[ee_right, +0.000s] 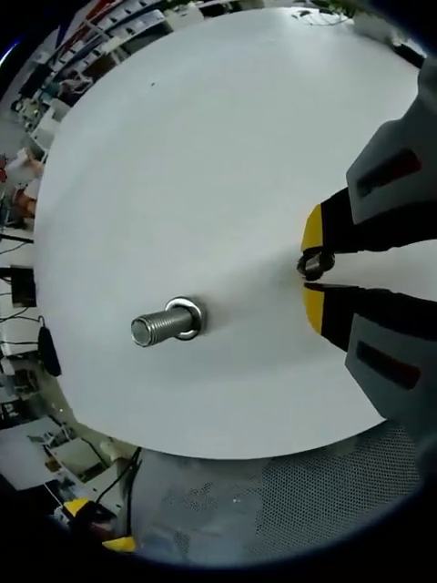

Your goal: Place the washer onto the threaded stud by aligning its center hole with the stud, sliding it down to the base, and recovering from edge contact or off-axis alignment until the washer reaches the visible bottom stop.

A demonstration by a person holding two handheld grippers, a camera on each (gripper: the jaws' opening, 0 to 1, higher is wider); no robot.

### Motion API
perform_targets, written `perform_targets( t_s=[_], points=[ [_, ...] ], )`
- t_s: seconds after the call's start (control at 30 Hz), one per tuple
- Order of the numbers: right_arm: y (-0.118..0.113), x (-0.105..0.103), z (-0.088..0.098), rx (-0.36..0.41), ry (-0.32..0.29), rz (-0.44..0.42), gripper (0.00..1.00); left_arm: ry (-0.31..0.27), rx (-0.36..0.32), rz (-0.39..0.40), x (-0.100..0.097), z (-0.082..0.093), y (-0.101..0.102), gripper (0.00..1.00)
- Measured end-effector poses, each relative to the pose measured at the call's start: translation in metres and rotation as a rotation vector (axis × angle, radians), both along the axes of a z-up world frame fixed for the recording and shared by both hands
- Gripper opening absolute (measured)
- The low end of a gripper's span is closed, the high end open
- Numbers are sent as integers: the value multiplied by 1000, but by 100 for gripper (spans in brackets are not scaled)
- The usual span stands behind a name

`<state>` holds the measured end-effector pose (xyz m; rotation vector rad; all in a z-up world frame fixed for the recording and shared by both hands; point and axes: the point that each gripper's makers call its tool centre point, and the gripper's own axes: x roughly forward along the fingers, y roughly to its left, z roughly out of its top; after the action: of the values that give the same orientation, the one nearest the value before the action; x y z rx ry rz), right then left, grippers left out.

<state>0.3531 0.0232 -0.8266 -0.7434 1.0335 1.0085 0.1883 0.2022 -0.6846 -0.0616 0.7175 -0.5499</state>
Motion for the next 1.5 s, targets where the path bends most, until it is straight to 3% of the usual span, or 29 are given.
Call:
perform_targets(
  t_s=[0.13,0.33,0.53,0.7,0.8,0.97,1.13,1.3,1.5],
  points=[
    [1,-3,-3,-2,12,-10,16,3,2,-1,0,-1,0,28],
    [2,0,10,28,-34,-4,20,7,4,0,-1,-1,0,28],
    [-8,-1,26,105,-41,-99,25,14,-1,-6,-2,-2,-1,28],
    [-25,-8,48,164,-89,-152,26,17,-1,1,-2,-2,0,28],
    [-35,-21,61,217,-79,-211,27,20,-2,2,-2,-3,0,28],
    [-51,-43,83,272,-115,-249,28,25,0,1,-2,-4,0,28],
    [-55,-72,97,264,-177,-184,28,31,21,-3,-4,-6,1,28],
    [-55,-90,107,308,-181,-210,28,22,22,16,-2,-5,4,29],
    [-61,-99,133,423,-213,-351,27,17,19,3,-3,-4,2,29]
  ],
)
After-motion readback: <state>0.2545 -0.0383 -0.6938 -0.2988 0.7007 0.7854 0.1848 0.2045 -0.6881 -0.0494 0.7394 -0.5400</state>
